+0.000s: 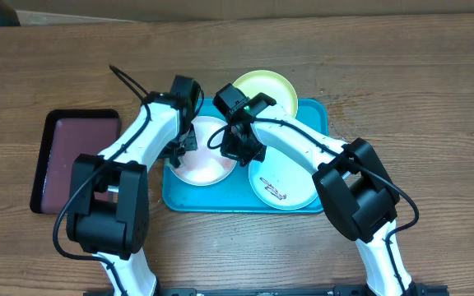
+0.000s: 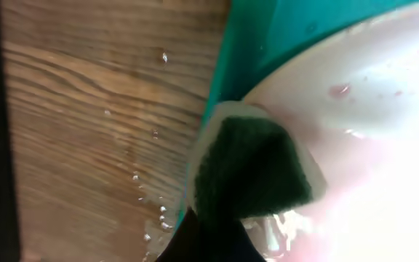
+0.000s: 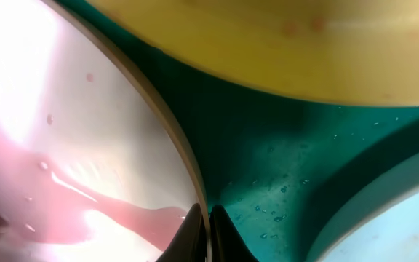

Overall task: Clean dirty plates on tray and stack at the side
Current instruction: 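Keep rubbing the sponge around the white plate with the left gripper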

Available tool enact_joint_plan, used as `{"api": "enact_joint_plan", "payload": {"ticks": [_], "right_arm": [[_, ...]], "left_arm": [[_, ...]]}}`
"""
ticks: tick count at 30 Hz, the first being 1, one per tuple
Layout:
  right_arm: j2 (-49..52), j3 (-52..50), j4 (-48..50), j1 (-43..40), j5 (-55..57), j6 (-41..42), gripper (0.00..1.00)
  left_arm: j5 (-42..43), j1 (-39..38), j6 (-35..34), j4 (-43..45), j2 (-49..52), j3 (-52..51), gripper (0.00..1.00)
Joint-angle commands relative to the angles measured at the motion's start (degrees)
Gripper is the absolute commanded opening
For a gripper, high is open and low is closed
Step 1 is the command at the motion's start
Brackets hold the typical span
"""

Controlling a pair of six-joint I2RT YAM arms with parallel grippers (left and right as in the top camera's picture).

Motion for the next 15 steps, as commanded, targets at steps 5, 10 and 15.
{"api": "enact_joint_plan", "payload": {"ticks": [5, 10, 15], "right_arm": [[-1.33, 0.39, -0.70, -0.28, 2.47, 0.26, 0.04], [-1.33, 0.39, -0.70, -0.28, 2.47, 0.26, 0.04], [-1.33, 0.39, -0.72, -0.28, 2.40, 0.26, 0.04]], "left_arm": [[20.22, 0.87, 8.74, -0.07, 0.42, 9.88, 0.04], [27.87, 0.72, 8.09, 2.25, 1.22, 9.18, 0.04], [28.24, 0.68, 6.82, 2.67, 3.52, 8.74, 0.05]]}}
